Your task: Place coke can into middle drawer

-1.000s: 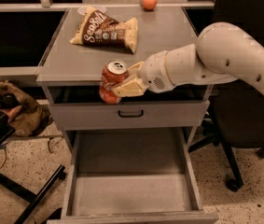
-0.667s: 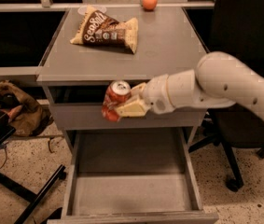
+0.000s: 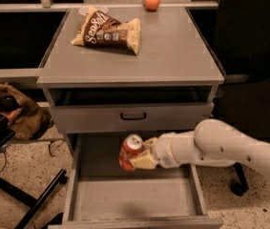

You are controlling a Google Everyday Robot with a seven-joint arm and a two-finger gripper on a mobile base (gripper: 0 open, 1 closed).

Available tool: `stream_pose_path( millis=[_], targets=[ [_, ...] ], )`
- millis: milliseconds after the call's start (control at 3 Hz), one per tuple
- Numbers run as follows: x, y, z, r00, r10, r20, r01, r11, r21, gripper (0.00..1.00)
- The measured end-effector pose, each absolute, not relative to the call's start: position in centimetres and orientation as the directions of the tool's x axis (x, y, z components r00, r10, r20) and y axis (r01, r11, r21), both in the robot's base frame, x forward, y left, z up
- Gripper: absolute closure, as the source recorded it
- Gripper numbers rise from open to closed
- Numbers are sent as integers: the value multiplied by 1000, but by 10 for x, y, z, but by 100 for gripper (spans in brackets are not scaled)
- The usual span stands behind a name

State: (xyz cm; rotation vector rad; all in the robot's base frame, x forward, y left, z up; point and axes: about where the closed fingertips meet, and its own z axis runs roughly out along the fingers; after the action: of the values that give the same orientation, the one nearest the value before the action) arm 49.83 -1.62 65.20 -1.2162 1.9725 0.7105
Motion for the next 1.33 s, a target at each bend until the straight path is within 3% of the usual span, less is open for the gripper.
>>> stream_pose_path(
  millis=[333,1333],
  targets=[
    [485,-33,588,-328,-618,-715,-894,448,23,100],
    [496,-41,564,-349,-615,-708,-866,501,-8,100]
  ],
)
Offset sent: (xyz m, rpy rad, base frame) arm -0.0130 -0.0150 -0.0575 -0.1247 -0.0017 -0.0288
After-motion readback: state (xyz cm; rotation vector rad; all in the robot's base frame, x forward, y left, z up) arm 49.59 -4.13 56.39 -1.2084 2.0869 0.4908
